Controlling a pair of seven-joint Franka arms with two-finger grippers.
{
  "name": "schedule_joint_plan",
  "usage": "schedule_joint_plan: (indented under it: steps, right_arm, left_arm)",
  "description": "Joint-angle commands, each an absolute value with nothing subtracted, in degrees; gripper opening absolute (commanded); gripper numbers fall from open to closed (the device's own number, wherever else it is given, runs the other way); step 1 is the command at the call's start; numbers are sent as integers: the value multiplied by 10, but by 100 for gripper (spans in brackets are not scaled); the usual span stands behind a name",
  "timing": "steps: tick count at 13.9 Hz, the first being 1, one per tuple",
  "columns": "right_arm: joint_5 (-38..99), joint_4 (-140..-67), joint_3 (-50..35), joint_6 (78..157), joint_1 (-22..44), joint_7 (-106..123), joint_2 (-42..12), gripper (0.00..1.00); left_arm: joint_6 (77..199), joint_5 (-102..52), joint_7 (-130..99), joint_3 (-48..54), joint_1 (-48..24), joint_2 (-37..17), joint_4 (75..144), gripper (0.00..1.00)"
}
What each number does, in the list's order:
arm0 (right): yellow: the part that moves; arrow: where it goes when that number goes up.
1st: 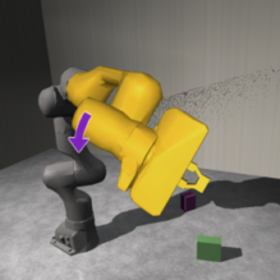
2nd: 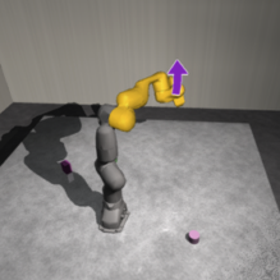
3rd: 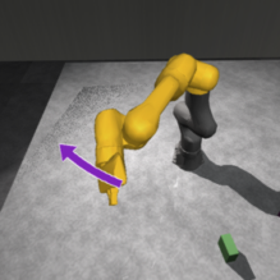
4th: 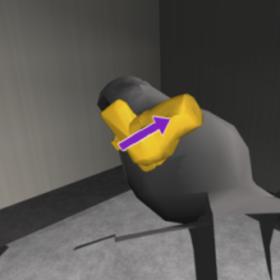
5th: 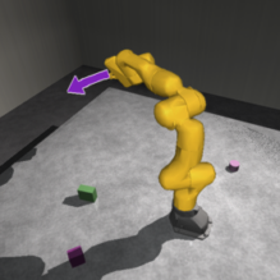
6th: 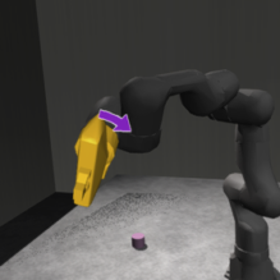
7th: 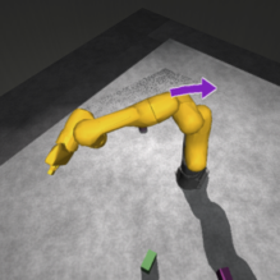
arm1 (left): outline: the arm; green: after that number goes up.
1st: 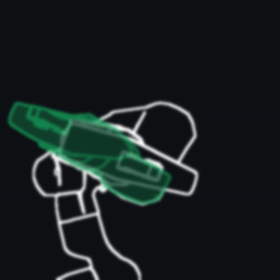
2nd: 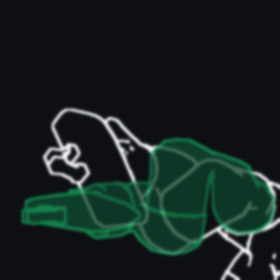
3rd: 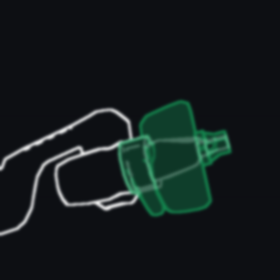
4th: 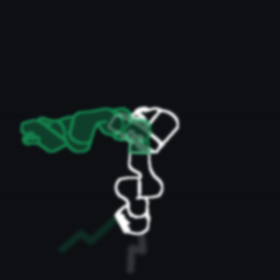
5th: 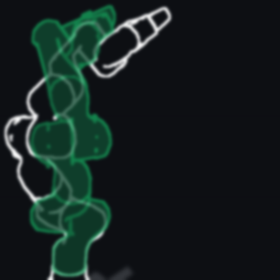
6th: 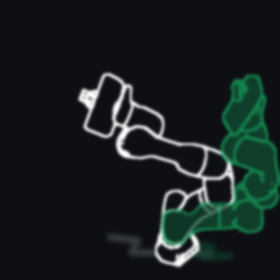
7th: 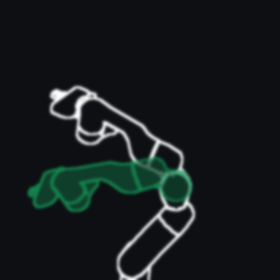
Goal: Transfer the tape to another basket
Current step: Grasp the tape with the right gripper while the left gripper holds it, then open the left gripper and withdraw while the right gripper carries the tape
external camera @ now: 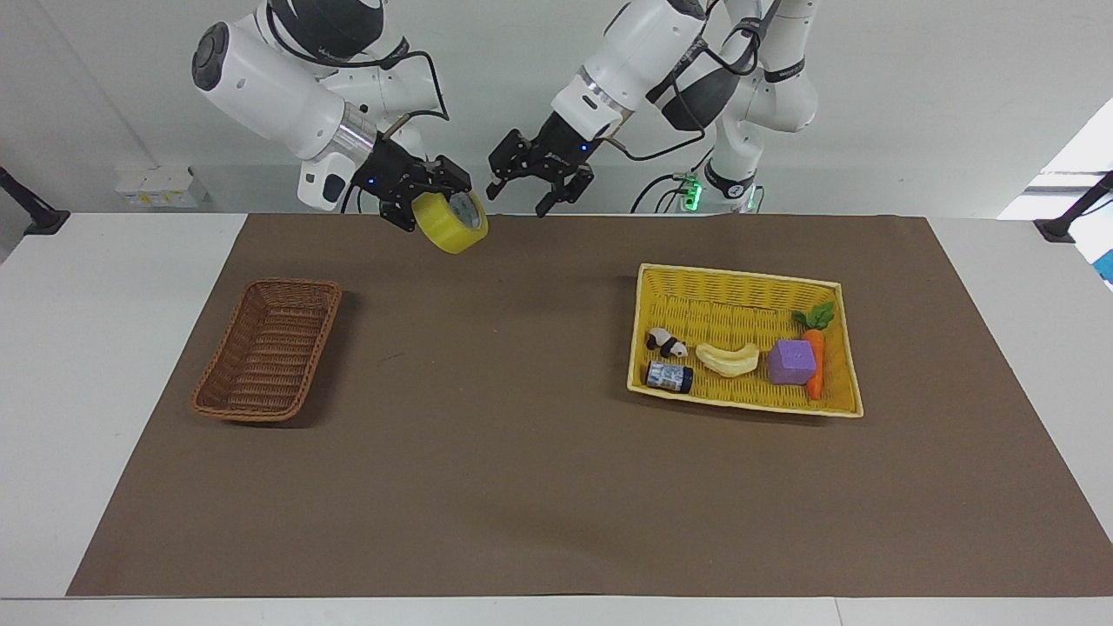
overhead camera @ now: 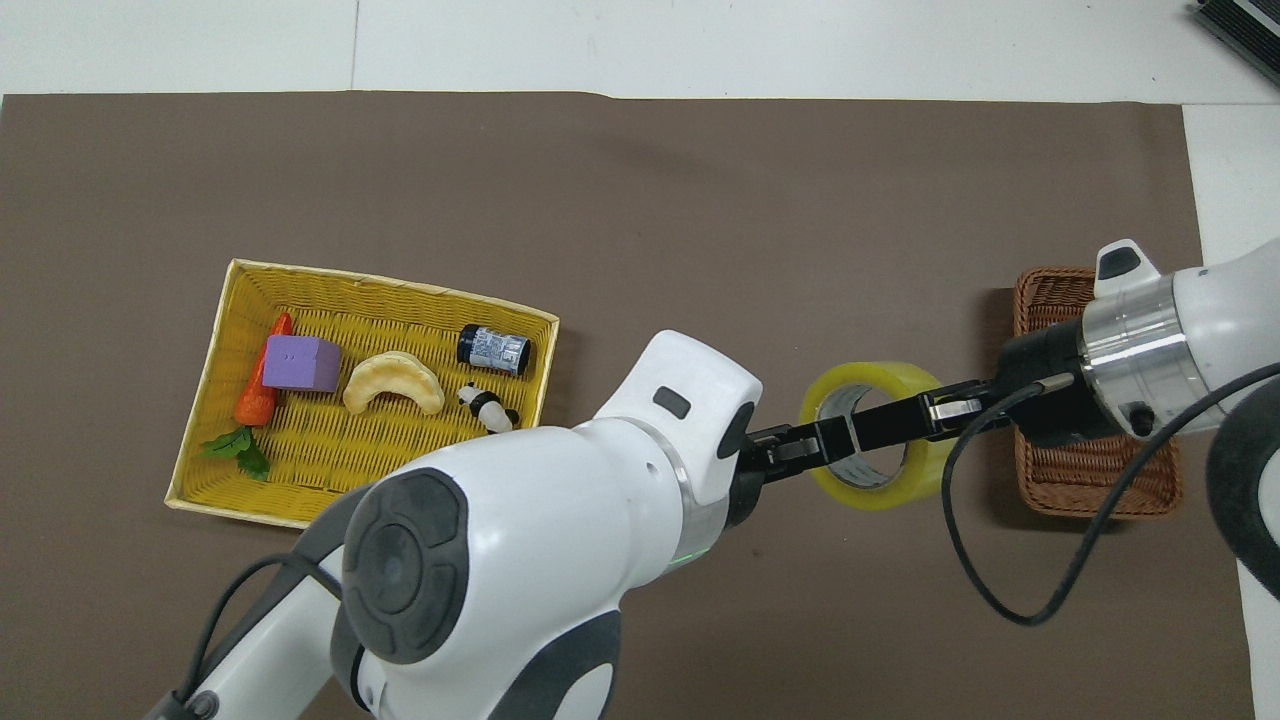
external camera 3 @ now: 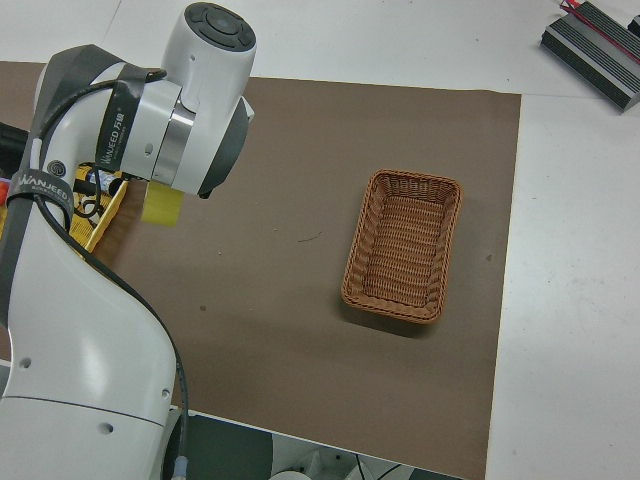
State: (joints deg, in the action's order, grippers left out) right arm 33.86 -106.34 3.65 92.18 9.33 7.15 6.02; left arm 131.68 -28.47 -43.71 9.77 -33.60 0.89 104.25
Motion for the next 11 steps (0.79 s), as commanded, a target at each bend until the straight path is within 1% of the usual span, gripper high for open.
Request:
schedule_joint_plan:
  steps: [1, 4, 6, 11]
  right_arm:
    - [321, -1065, 37, 928, 70, 68, 65, 0]
    - [318, -1076, 37, 927, 9, 94, 61, 0]
    - [321, -1090, 37, 922, -42, 121, 43, 0]
    - [322, -1096, 38, 929, -158, 256, -16, 0]
  left_arm:
    - [1252, -261, -427, 100, -281, 16, 1042, 100]
    - [1206, -166, -418, 100, -229, 15, 1042, 100]
    - [1179, -125, -378, 100, -192, 14, 1042, 100]
    - [1124, -119, -189, 99, -92, 12, 1042, 100]
